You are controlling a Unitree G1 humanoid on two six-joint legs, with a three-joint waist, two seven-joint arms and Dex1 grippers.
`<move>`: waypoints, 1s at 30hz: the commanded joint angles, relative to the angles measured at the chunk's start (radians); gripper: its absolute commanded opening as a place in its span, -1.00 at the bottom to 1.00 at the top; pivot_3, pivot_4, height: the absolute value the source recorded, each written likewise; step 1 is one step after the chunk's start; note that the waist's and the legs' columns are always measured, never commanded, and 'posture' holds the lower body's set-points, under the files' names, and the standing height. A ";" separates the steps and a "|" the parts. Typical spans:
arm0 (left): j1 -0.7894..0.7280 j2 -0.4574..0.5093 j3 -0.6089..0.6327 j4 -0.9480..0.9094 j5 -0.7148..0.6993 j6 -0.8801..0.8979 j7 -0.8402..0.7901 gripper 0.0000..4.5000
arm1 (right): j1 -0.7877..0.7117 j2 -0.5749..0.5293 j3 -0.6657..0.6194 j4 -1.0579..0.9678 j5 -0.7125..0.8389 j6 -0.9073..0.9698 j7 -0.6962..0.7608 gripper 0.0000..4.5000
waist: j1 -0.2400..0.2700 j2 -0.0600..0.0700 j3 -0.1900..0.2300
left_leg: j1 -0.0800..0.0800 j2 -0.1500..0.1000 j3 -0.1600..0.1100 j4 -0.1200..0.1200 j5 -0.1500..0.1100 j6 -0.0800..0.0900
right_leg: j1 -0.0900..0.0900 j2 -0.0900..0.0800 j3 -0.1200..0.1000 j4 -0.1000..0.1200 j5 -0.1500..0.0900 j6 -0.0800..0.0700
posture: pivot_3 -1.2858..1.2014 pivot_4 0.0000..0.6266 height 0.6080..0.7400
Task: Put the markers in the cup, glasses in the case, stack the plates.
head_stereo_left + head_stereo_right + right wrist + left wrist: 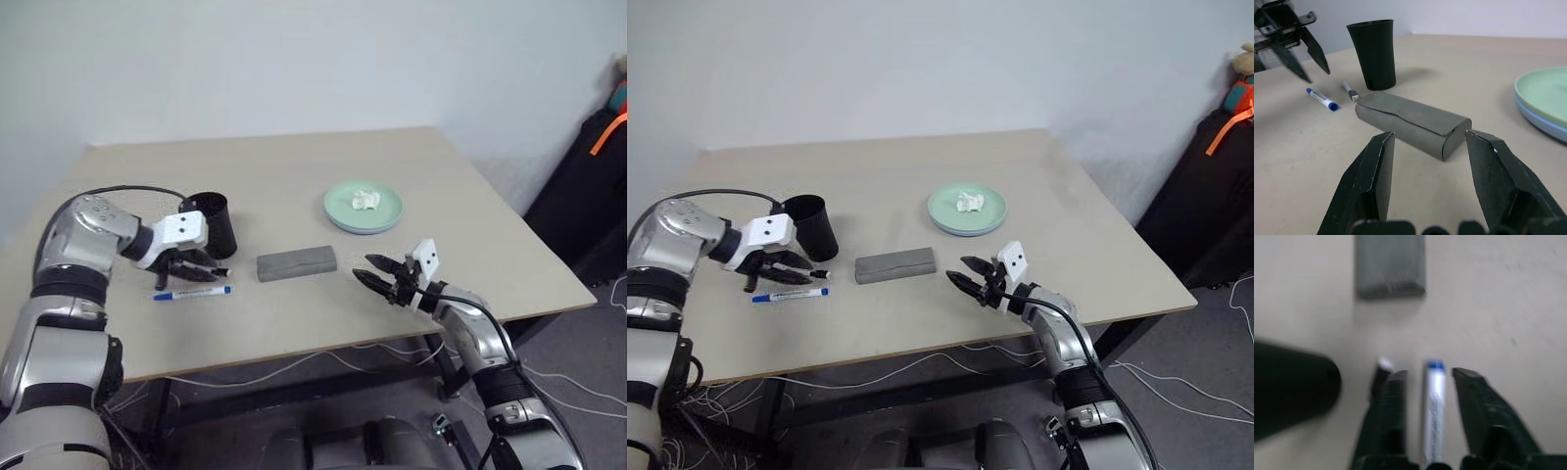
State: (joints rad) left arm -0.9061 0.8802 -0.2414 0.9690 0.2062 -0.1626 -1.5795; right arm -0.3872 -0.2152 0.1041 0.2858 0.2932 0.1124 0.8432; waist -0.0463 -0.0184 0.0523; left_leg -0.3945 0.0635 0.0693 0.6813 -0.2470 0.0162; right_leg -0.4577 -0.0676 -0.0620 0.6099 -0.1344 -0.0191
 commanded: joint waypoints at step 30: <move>-0.096 -0.091 -0.157 0.267 0.226 -0.077 0.128 0.52 | -0.007 -0.010 -0.012 -0.040 0.005 0.022 0.002 0.11 | -0.001 0.000 0.000 | 0.001 0.000 0.001 0.000 -0.002 -0.003 | -0.001 0.000 0.000 0.002 0.000 0.000 | 0.03 -1.00 1.00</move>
State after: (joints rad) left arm -0.9842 0.7912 -0.3900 1.2281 0.4234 -0.2401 -1.4383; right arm -0.3815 -0.2228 0.1061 0.2905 0.2932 0.1431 0.8486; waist -0.0471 -0.0185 0.0521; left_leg -0.3937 0.0640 0.0699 0.6817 -0.2488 0.0132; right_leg -0.4587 -0.0676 -0.0619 0.6123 -0.1345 -0.0192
